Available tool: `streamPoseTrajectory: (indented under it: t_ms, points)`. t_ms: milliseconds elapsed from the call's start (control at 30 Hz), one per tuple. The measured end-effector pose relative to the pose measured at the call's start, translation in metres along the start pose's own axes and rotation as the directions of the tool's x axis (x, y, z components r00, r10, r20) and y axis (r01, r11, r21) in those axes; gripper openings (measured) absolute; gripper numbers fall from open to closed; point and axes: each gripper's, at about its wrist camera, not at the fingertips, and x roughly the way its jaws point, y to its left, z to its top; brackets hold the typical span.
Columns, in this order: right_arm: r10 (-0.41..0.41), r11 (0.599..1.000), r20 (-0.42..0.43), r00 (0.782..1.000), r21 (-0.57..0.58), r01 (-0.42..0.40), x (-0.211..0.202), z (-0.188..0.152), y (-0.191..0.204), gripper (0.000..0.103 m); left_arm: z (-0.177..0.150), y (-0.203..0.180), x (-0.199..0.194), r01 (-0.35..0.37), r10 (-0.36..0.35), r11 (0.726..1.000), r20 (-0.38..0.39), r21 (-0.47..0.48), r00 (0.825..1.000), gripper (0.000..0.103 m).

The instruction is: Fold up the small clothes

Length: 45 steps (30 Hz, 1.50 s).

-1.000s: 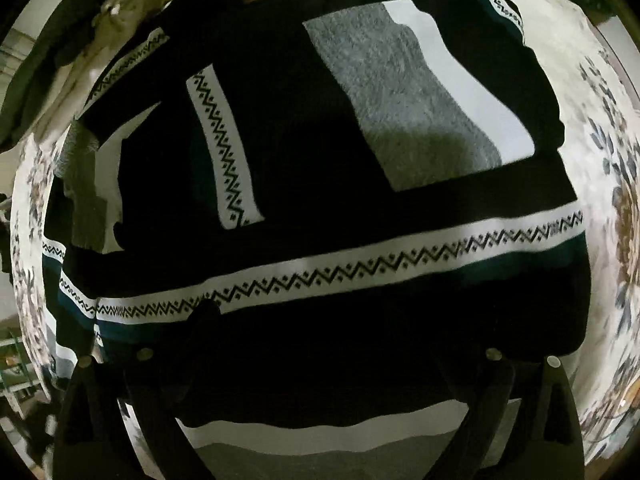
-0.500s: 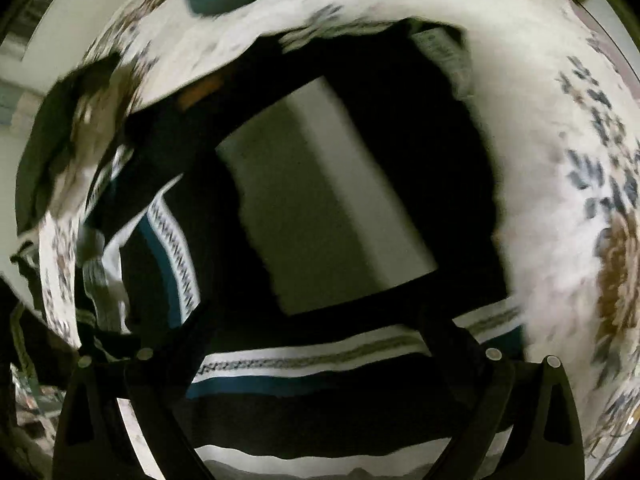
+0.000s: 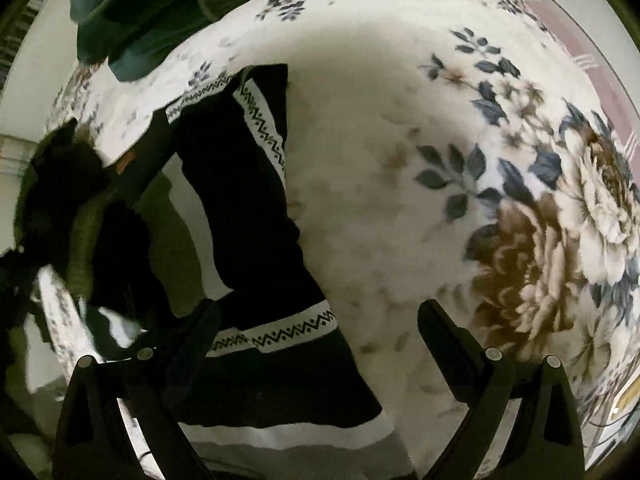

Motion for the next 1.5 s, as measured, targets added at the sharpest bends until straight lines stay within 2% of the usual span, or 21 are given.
streamPoseTrajectory:
  t_ms: [33, 67, 133, 267, 400, 500, 600, 633, 667, 700, 733, 900, 967, 1033, 1100, 1167, 1267, 1367, 1400, 1467, 1500]
  points:
    - [0.011, 1.000, -0.002, 1.000, 0.008, -0.011, -0.002, 0.002, 0.000, 0.100, 0.000, 0.007, -0.002, -0.005, 0.005, 1.000, 0.004, -0.005, 1.000, 0.099]
    - [0.024, 1.000, -0.004, 1.000, 0.014, -0.024, 0.004, 0.004, 0.012, 0.100, -0.001, 0.020, -0.006, -0.019, 0.019, 1.000, 0.011, -0.014, 1.000, 0.103]
    - [0.078, 0.997, -0.001, 0.997, 0.008, -0.078, -0.001, 0.009, 0.021, 0.100, -0.007, 0.057, -0.019, -0.116, 0.117, 0.992, 0.035, -0.051, 0.992, 0.103]
    - [0.169, 0.984, 0.007, 0.986, -0.056, -0.168, 0.002, 0.026, 0.054, 0.100, -0.028, 0.135, -0.051, -0.289, 0.297, 0.946, 0.031, -0.147, 0.954, 0.103]
    - [0.213, 0.972, -0.040, 0.976, -0.091, -0.215, 0.031, 0.053, 0.099, 0.100, -0.061, 0.208, -0.073, -0.488, 0.491, 0.852, -0.032, -0.188, 0.871, 0.103]
    - [0.225, 0.965, -0.068, 0.972, -0.121, -0.232, 0.063, 0.077, 0.143, 0.100, -0.084, 0.244, -0.073, -0.550, 0.539, 0.807, -0.112, -0.214, 0.835, 0.103]
    - [0.128, 0.968, -0.124, 0.984, -0.201, -0.151, 0.099, 0.086, 0.182, 0.100, -0.098, 0.261, -0.072, -0.576, 0.555, 0.785, -0.154, -0.230, 0.817, 0.103]
    - [0.067, 0.963, -0.164, 0.984, -0.248, -0.107, 0.115, 0.085, 0.196, 0.098, -0.103, 0.265, -0.071, -0.577, 0.553, 0.783, -0.165, -0.233, 0.817, 0.103]
    - [0.040, 0.958, -0.180, 0.983, -0.271, -0.089, 0.123, 0.082, 0.203, 0.074, -0.107, 0.268, -0.068, -0.572, 0.544, 0.784, -0.177, -0.240, 0.820, 0.103]
    - [0.034, 0.950, -0.186, 0.982, -0.298, -0.090, 0.126, 0.078, 0.208, 0.023, -0.109, 0.269, -0.067, -0.565, 0.535, 0.788, -0.182, -0.246, 0.825, 0.103]
    - [0.026, 0.943, -0.175, 0.984, -0.322, -0.082, 0.123, 0.073, 0.210, 0.010, -0.111, 0.269, -0.066, -0.561, 0.530, 0.791, -0.184, -0.246, 0.828, 0.103]
    - [0.110, 0.962, 0.012, 0.994, -0.254, -0.104, 0.065, 0.067, 0.172, 0.011, -0.108, 0.269, -0.059, -0.543, 0.514, 0.804, -0.175, -0.241, 0.840, 0.103]
    - [0.079, 0.975, 0.049, 0.996, -0.213, -0.067, 0.053, 0.065, 0.146, 0.011, -0.106, 0.272, -0.056, -0.538, 0.509, 0.806, -0.175, -0.248, 0.843, 0.103]
    - [0.020, 0.988, 0.005, 1.000, -0.151, -0.019, 0.063, 0.066, 0.118, 0.014, -0.102, 0.274, -0.051, -0.533, 0.504, 0.807, -0.173, -0.255, 0.846, 0.103]
    - [0.003, 0.994, -0.086, 0.996, -0.110, -0.012, 0.078, 0.066, 0.102, 0.028, -0.096, 0.275, -0.043, -0.523, 0.494, 0.813, -0.174, -0.257, 0.852, 0.103]
    - [-0.039, 0.995, -0.096, 0.995, -0.091, 0.031, 0.076, 0.066, 0.092, 0.043, -0.090, 0.275, -0.037, -0.517, 0.489, 0.818, -0.168, -0.251, 0.856, 0.103]
    - [-0.022, 0.998, -0.018, 1.000, -0.058, 0.021, 0.051, 0.066, 0.089, 0.055, -0.077, 0.272, -0.027, -0.501, 0.475, 0.831, -0.160, -0.241, 0.865, 0.103]
    - [0.014, 0.998, 0.053, 0.998, -0.066, -0.011, 0.025, 0.071, 0.103, 0.056, -0.062, 0.268, -0.016, -0.485, 0.462, 0.849, -0.153, -0.209, 0.874, 0.103]
    - [0.024, 0.996, 0.073, 0.997, -0.087, -0.018, 0.019, 0.073, 0.112, 0.062, -0.057, 0.266, -0.012, -0.477, 0.455, 0.856, -0.149, -0.199, 0.878, 0.103]
    - [0.090, 0.983, 0.068, 0.994, -0.167, -0.078, 0.014, 0.078, 0.144, 0.069, -0.049, 0.263, -0.003, -0.455, 0.434, 0.872, -0.147, -0.181, 0.889, 0.103]
    - [0.131, 0.969, 0.034, 0.991, -0.216, -0.121, 0.018, 0.080, 0.164, 0.069, -0.047, 0.263, 0.002, -0.440, 0.418, 0.881, -0.152, -0.175, 0.896, 0.103]
